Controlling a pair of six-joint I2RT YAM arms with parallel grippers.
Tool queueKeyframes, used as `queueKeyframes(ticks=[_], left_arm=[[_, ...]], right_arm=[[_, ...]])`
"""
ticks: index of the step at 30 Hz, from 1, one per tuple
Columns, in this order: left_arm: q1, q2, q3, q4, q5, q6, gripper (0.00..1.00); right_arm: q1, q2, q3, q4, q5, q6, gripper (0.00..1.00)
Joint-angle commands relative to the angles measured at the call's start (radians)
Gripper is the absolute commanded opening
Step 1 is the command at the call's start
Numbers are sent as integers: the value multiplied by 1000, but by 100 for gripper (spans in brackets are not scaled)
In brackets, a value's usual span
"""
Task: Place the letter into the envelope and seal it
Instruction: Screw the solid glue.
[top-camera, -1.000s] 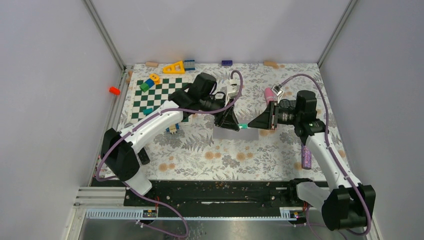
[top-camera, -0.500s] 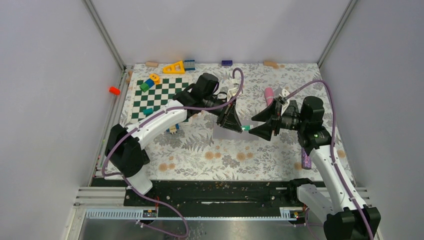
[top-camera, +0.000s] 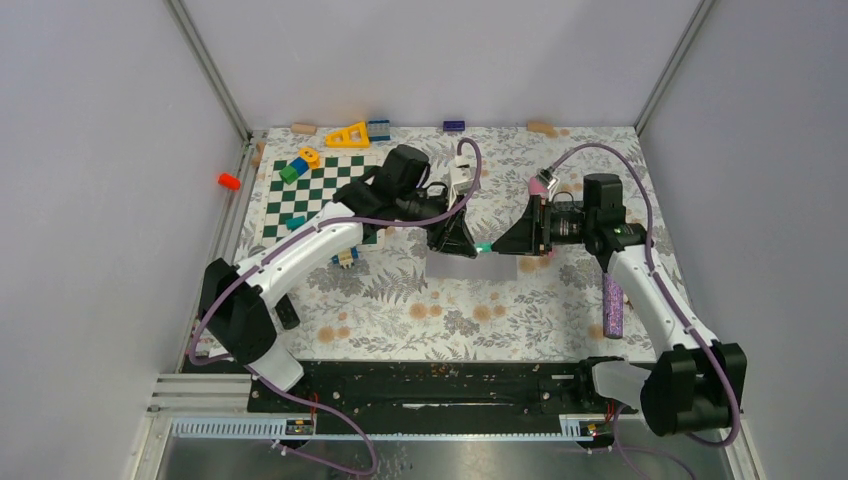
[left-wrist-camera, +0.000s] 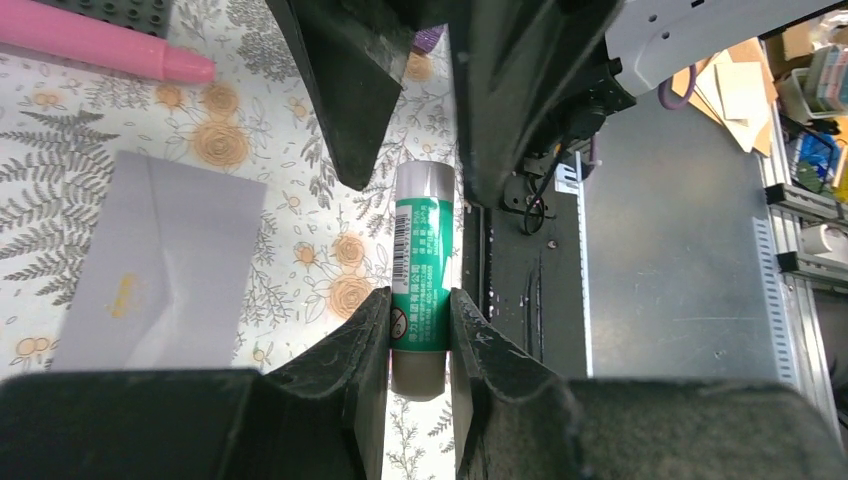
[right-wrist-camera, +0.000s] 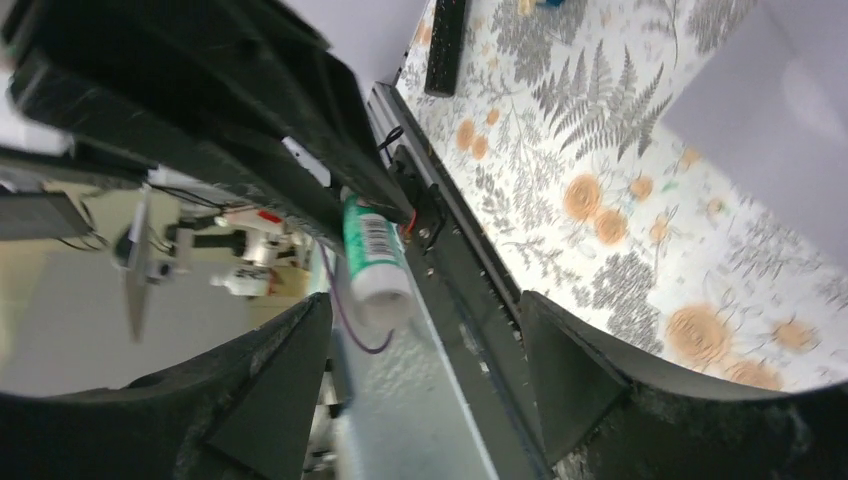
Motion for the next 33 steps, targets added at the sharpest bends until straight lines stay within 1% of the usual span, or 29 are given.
queueKeyframes(ticks=[1,6,9,14,20,22,26,31,33], left_arm=[[3,-50,25,10,-70,40,0],[2,-48,23,6,-111,45,0],[0,-41,25,6,-122,44,0],[0,-29,37,2,-115,42,0],[-3,-23,39,-2,-108,45,0],[-3,-24,39,-4,-107,47,0],[-6,-22,41,-5,-105,47,0],[-6,-16,47,-7,-106,47,0],[-7,-16,49,-8,-106,47,0]], right_arm=[[-18,22,25,-42,-38,123,74],[-18,55,12,31,-90,226,58],[-18,58,-8,101,-101,292,46],[-18,72,-54,199,-96,362,46],[-18,109,-56,278,-122,439,45],[-18,112,-60,334,-131,475,44],[-18,108,-63,367,-138,499,38],[-18,105,-68,370,-141,498,28],[-18,103,-73,369,-142,491,26]])
